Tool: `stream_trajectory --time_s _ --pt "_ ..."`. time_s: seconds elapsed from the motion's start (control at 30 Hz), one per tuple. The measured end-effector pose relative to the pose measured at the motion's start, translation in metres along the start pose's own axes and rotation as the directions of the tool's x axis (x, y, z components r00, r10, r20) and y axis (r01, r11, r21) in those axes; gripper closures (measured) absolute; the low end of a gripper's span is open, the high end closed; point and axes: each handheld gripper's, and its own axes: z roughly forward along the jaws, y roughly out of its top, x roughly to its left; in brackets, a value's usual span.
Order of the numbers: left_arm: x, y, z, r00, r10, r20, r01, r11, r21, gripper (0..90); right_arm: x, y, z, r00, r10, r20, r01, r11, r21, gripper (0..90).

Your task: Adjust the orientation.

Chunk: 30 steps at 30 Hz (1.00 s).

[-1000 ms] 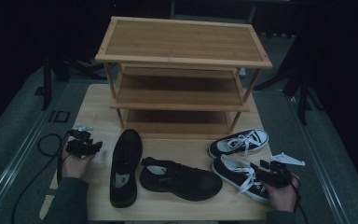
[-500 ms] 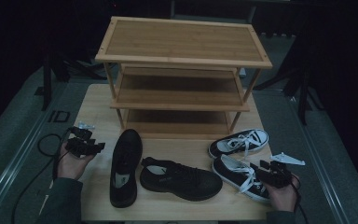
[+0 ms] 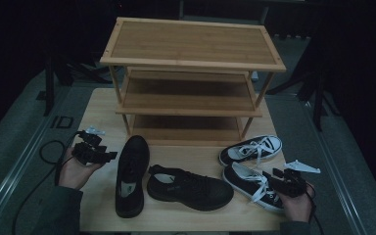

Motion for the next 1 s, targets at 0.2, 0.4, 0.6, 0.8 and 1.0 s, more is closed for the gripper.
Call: stream_trajectory --time_s 0.2,0.4,0.6,0.8,1.0 --pt "-0.006 0.003 -0.004 0.9994 0.02 0.028 -0.02 0.9998 0.007 45.8 0.0 0.0 0.0 1.0 0.002 0.0 -0.002 1.0 -0.001 48.7" --pt "-0.012 0.006 -0.007 0.9974 0.04 0.06 -0.04 0.9992 0.007 43.9 -0.001 0.0 0.0 1.0 0.001 -0.003 -0.001 1.0 -0.002 48.5" --pt "-0.016 0.006 -0.012 0.9958 0.055 0.073 -0.056 0.9985 0.0 42.3 -0.001 -0.001 0.0 1.0 0.002 -0.006 -0.002 1.0 -0.001 48.3" --pt "-0.018 0.006 -0.017 0.9928 0.058 0.105 -0.057 0.9983 -0.013 41.8 -0.001 0.0 0.0 1.0 0.001 -0.006 -0.001 1.0 -0.001 48.3" --pt "-0.024 0.007 -0.022 0.9917 0.073 0.106 -0.07 0.9971 -0.028 41.0 -0.001 -0.001 0.0 1.0 0.002 -0.006 -0.002 1.0 -0.001 48.1"
